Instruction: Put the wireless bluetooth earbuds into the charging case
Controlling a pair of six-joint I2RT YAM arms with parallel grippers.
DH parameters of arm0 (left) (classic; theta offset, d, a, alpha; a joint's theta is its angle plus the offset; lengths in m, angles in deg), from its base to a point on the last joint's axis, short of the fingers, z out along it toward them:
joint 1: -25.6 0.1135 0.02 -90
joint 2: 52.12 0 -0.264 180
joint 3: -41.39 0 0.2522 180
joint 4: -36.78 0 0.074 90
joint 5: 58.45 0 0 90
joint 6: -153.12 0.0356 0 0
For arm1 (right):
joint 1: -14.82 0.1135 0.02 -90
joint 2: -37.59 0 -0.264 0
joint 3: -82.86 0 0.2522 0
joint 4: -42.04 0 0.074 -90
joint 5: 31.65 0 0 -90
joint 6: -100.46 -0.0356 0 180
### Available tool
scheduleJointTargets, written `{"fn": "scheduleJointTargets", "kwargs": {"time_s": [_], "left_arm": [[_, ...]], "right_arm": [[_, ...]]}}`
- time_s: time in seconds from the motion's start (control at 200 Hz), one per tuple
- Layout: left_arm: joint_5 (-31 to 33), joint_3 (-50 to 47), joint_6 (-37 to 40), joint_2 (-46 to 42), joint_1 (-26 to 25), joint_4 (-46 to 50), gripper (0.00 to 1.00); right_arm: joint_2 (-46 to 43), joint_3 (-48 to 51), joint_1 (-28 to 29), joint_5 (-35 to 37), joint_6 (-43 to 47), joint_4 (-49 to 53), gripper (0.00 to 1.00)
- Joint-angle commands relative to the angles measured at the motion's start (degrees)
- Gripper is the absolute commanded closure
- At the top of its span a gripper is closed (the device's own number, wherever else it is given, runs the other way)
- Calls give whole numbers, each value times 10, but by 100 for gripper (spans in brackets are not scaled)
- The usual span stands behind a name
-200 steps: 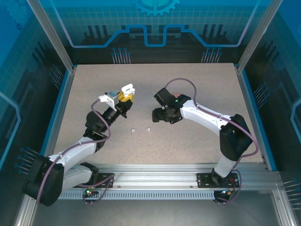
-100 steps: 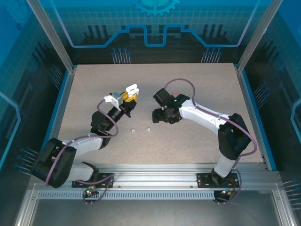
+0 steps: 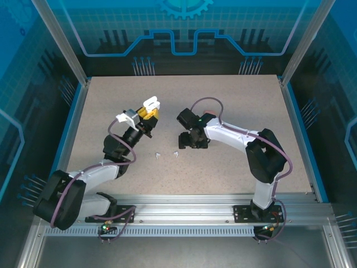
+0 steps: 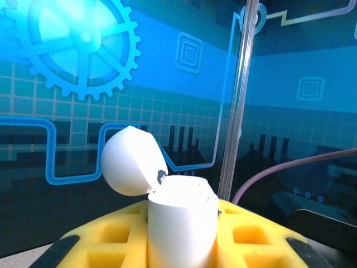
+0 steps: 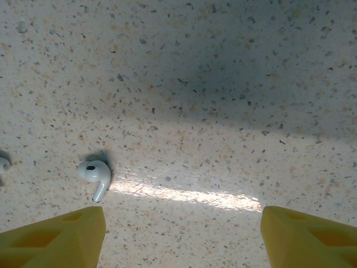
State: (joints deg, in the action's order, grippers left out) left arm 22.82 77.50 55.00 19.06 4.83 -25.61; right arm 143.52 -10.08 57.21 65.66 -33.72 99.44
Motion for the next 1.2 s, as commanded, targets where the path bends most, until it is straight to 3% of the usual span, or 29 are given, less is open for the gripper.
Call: {"fn": "scheduleJointTargets", "kwargs": {"time_s": [0.0, 0.485, 0.845, 1.195], "left_arm": [[-3, -4, -25, -12, 3, -2, 100], [-19, 13, -49, -17, 3, 6, 100], [-68, 51, 45, -61, 3, 61, 100], [-80, 74, 59, -71, 3, 66, 100]], "right_arm": [[24, -27, 7, -18, -6, -1, 27], [101, -98, 45, 38, -11, 54, 30], [150, -144, 70, 60, -11, 77, 35], [181, -181, 85, 54, -5, 86, 38]]}}
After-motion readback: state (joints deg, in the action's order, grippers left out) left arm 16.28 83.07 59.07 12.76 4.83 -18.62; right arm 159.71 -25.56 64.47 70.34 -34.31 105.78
